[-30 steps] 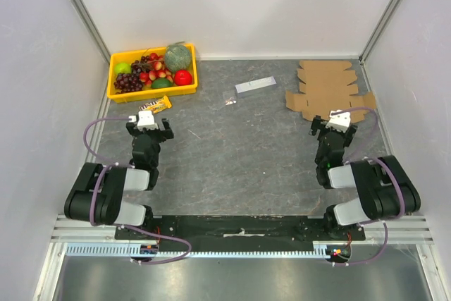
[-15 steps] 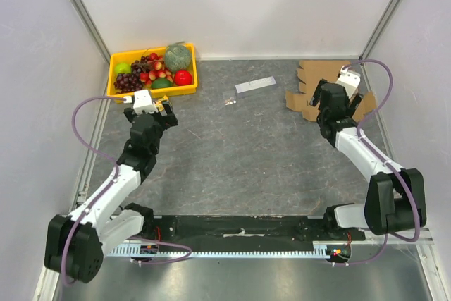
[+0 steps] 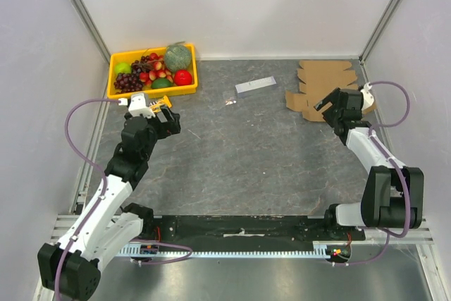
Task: Fold the paper box
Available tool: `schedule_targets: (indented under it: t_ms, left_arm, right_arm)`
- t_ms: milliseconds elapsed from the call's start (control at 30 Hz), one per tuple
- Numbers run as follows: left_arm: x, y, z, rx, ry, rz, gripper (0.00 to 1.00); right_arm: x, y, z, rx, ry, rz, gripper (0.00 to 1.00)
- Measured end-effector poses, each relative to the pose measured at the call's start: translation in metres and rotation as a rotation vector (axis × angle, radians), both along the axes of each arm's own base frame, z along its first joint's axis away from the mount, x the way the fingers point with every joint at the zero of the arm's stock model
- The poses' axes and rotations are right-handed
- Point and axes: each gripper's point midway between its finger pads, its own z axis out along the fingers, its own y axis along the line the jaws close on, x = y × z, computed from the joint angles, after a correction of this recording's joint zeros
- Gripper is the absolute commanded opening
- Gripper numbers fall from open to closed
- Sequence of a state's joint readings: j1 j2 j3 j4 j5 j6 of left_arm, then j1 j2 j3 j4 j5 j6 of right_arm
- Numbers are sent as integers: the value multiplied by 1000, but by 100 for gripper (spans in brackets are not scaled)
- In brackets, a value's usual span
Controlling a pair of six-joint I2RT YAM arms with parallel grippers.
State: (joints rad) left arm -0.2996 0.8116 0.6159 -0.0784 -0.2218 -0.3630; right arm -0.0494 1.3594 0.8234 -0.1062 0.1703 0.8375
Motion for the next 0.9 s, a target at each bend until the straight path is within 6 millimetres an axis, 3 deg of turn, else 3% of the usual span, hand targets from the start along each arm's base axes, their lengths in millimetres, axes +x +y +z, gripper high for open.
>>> schedule_targets:
  t_ms: [333,700,900]
  left_arm:
    - [-10,-7,-4,-13,30,-51,98]
    - [-11,-12,-5,-21,35,-75,96]
    - [-12,-16,-5,-30,38,-94,95]
  right_arm:
    - [-21,23,-55,249,101,-94,90]
    - [-10,43,-81,468,79,-167,85]
    - [0,46,-81,546,44,-211,84]
